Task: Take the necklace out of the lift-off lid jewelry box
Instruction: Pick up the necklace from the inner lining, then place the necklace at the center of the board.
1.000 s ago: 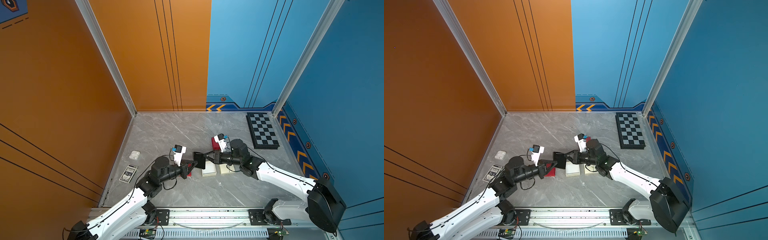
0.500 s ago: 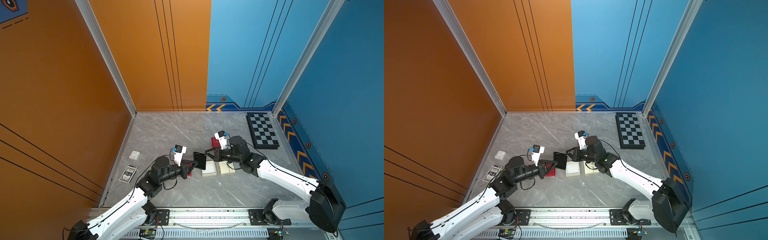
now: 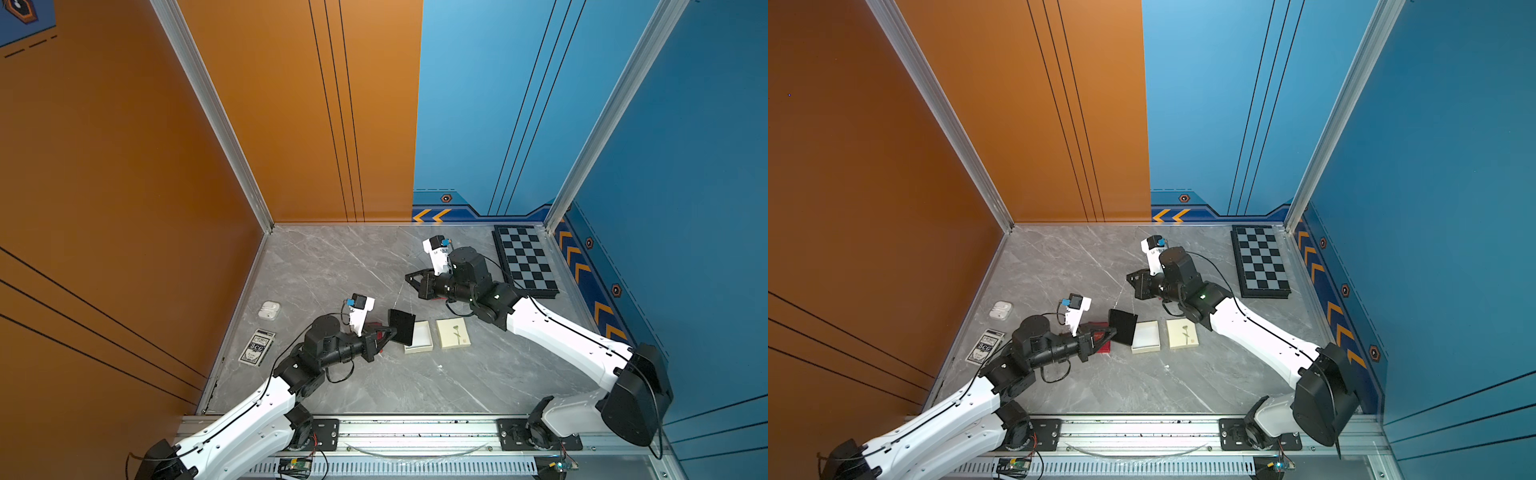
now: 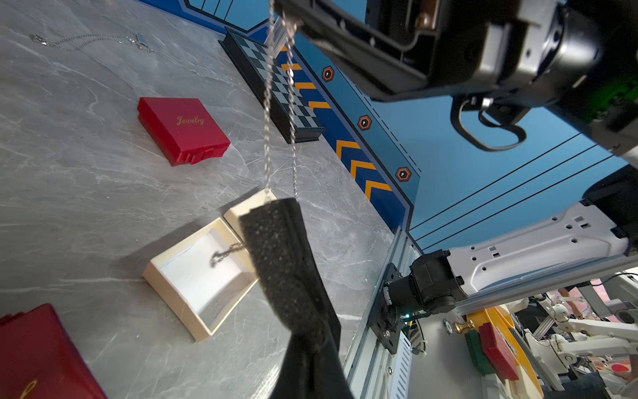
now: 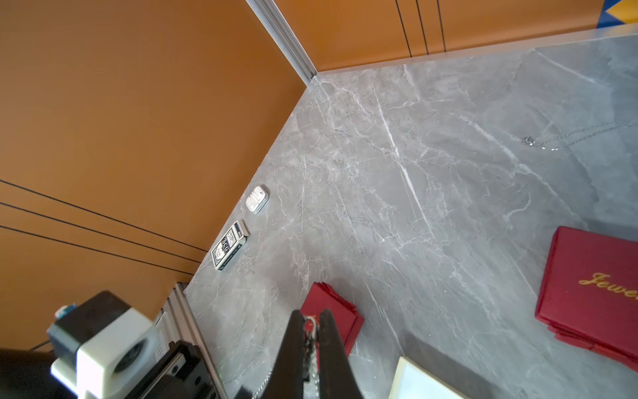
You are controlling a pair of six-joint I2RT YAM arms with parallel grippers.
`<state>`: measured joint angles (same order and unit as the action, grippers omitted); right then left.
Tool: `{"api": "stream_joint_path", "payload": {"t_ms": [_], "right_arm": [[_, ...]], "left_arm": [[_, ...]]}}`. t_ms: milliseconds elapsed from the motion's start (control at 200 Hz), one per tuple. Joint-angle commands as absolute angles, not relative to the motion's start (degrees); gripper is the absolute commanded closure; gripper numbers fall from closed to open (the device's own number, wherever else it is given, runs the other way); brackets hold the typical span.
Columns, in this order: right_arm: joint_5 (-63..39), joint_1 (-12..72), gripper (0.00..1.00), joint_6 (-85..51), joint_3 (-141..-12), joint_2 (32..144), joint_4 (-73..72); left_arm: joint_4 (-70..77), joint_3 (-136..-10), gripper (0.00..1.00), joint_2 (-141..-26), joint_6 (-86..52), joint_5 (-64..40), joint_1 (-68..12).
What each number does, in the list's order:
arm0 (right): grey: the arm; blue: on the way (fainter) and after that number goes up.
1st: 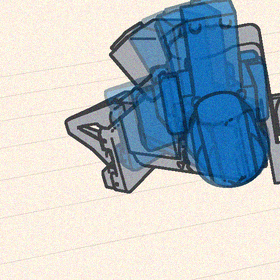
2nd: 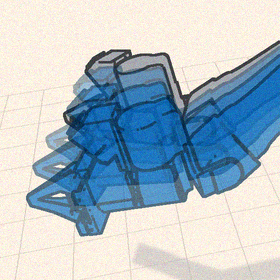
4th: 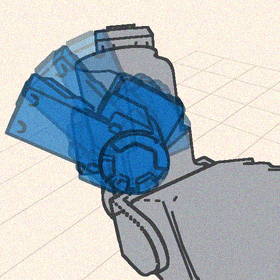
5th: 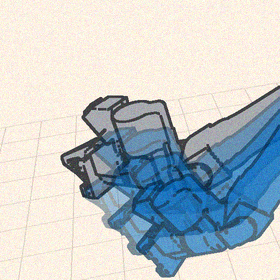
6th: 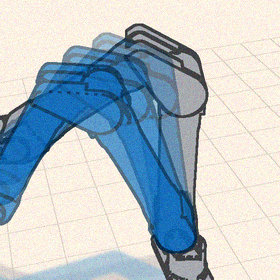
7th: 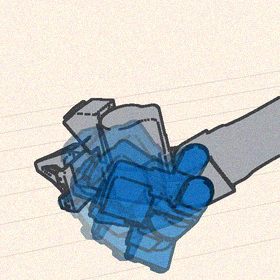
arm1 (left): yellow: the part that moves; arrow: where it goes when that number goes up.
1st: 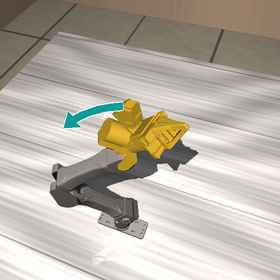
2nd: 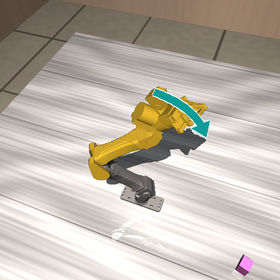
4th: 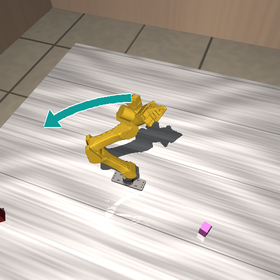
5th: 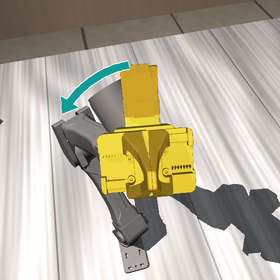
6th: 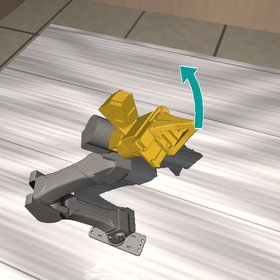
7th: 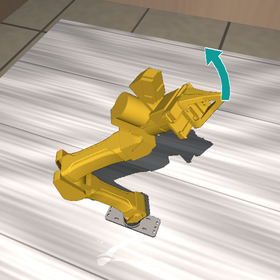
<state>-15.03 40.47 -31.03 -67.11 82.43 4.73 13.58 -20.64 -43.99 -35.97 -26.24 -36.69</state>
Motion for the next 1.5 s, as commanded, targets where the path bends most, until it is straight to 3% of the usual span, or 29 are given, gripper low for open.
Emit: {"api": "stream_joint_path", "payload": {"t_ms": [0,340,881,1491], "right_arm": [[-11.3,38.6,0.97,-27.7,-72.3,85.2,7.0],[-10.9,37.6,0.98,-25.8,-83.5,97.4,8.6],[-12.2,36.4,0.98,-25.4,-99.7,122.6,9.5],[-9.7,31.8,0.97,-33.4,-125.0,145.6,10.0]], "left_arm": [[14.1,-18.8,1.00,-42.9,-36.9,-27.7,-37.7],[11.3,-14.8,1.00,-35.9,-38.5,-23.6,-38.6],[-15.1,-20.0,1.00,-24.6,-36.6,0.9,-37.7],[-15.4,-19.8,1.00,-23.0,-37.1,-0.7,-35.9]]}}
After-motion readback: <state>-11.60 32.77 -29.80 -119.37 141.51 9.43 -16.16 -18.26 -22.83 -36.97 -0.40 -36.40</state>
